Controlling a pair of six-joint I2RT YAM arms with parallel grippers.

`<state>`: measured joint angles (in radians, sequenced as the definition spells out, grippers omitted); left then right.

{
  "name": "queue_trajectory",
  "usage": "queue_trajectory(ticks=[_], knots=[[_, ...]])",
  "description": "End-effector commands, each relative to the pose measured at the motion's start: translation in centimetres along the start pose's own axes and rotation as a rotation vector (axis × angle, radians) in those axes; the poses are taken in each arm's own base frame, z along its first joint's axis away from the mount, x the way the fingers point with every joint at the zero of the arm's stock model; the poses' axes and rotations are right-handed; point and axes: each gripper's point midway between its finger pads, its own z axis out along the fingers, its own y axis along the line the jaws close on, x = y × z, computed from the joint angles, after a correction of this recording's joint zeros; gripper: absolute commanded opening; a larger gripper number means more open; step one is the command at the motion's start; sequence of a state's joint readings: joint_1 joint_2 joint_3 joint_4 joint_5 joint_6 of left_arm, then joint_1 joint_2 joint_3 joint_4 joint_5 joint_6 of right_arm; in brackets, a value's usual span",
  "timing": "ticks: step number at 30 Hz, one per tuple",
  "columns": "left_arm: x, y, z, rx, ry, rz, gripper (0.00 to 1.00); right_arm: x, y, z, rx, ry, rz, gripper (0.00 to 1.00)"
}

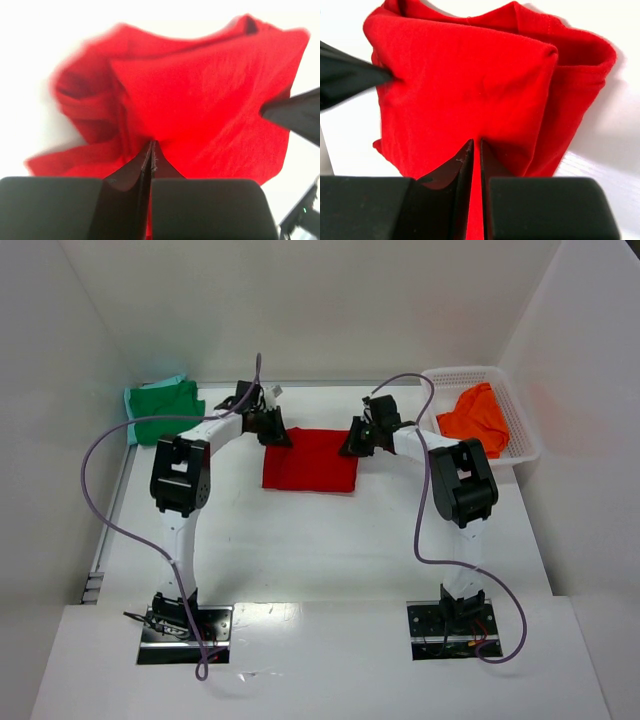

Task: Fold and stack the t-shirts
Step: Fold the long partially folded tshirt into a neat square

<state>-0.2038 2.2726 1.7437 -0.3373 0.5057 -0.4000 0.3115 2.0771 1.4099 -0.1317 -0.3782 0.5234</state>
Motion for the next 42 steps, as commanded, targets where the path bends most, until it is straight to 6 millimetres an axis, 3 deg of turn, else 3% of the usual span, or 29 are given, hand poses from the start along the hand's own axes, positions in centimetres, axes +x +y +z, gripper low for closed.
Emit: queue_trajectory(ticks=[1, 3, 6, 11, 18, 27, 30, 36, 42], knots=[[-3.3, 1.1, -1.0, -0.042, -0.088, 0.008, 0.03, -1.3, 0.4, 0.1, -0.004, -0.022, -0.032, 0.14], [-3.7, 1.8, -1.6, -0.033, -0.094, -0.007, 0.05, -0.9, -0.2, 0.2, 0.016, -0.012, -0.026, 0.14], [-4.5, 1.2, -2.3, 0.004, -0.115, -0.005, 0.14, -1.0, -0.4, 0.2, 0.027, -0.018, -0.035, 0.14], [-5.7, 0.2, -2.7, 0.032, -0.130, 0.021, 0.16, -1.1, -0.5, 0.2, 0.034, -0.023, -0.036, 0.14], [-4.8, -0.3, -1.7, 0.074, -0.099, 0.022, 0.26, -1.3, -1.2, 0.3, 0.072, -0.028, -0.049, 0.16], [-3.1, 0.5, 0.0, 0.108, -0.043, -0.004, 0.41, -1.4, -1.6, 1.1, 0.081, -0.014, -0.043, 0.17], [-3.0, 0.3, 0.8, 0.120, -0.033, 0.001, 0.41, -1.3, -1.8, 1.4, 0.086, -0.004, -0.039, 0.17], [-4.6, 1.6, 1.3, 0.041, -0.088, -0.009, 0.18, -1.2, -1.8, 1.7, 0.082, 0.006, -0.036, 0.17], [-7.3, 1.0, 0.8, 0.029, -0.172, -0.020, 0.08, 0.0, -2.4, 1.8, 0.088, 0.035, -0.035, 0.17]])
